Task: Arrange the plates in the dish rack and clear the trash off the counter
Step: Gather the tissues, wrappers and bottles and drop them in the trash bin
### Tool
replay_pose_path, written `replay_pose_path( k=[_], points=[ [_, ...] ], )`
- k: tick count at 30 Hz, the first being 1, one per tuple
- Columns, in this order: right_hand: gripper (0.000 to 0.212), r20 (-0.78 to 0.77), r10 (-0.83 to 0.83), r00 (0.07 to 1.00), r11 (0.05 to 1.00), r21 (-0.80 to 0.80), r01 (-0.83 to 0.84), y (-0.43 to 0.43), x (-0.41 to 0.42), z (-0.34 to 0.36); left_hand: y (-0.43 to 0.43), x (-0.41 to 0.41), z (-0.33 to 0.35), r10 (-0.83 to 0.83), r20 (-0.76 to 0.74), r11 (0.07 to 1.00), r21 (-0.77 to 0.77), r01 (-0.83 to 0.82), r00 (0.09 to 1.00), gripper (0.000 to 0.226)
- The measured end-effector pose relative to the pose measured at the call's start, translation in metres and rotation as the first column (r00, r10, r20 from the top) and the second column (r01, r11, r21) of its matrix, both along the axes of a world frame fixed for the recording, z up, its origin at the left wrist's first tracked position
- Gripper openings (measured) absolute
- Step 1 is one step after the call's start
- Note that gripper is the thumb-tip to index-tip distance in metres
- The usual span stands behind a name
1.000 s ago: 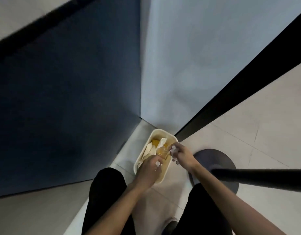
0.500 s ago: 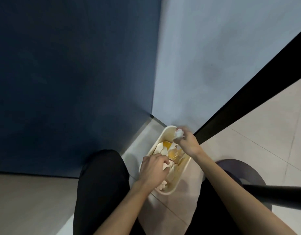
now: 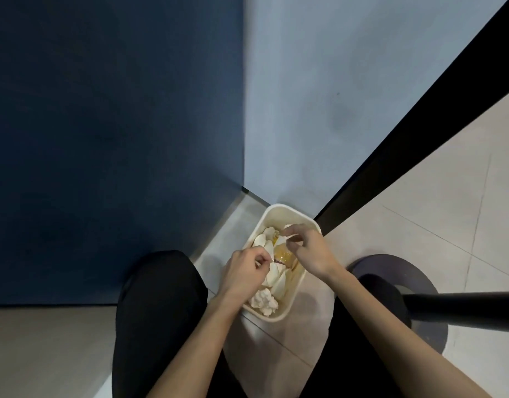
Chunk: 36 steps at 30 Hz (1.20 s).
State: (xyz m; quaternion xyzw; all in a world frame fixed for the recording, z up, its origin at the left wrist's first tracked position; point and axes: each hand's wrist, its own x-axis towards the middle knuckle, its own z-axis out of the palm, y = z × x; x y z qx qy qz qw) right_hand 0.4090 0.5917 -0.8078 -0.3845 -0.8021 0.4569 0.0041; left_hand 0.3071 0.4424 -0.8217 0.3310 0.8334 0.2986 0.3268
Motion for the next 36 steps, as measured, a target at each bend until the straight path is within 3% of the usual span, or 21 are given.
replay_pose_path(
  k=[3,7,18,27,36],
  points=[
    [0.028,-0.006,0.004,1.0,1.0,-0.003,-0.004,-0.008,0.008,0.009,-0.003,-0.001,0.004,0.013,0.051,1.0,0.01,-0.014,0.999,0.011],
    [0.029,0.056,0.058,0.997,0.998,-0.012,-0.058,-0.032,0.022,0.072,-0.029,0.008,0.058,0.003,0.18,1.0,0.001,-0.003,0.984,0.013],
    [0.024,0.181,0.196,0.964,0.98,-0.069,-0.187,-0.071,0.047,0.334,-0.061,0.013,0.318,-0.084,0.164,0.991,-0.091,0.1,0.983,0.023],
    [0.02,0.276,0.341,0.899,0.94,-0.086,-0.33,-0.114,0.08,0.534,-0.115,0.037,0.544,-0.169,0.163,0.979,-0.091,0.185,0.972,0.013],
    [0.017,0.025,0.476,0.879,0.88,-0.014,-0.475,-0.167,0.014,0.609,-0.202,0.007,0.638,0.161,0.122,0.979,0.105,-0.174,0.979,0.013]
  ],
)
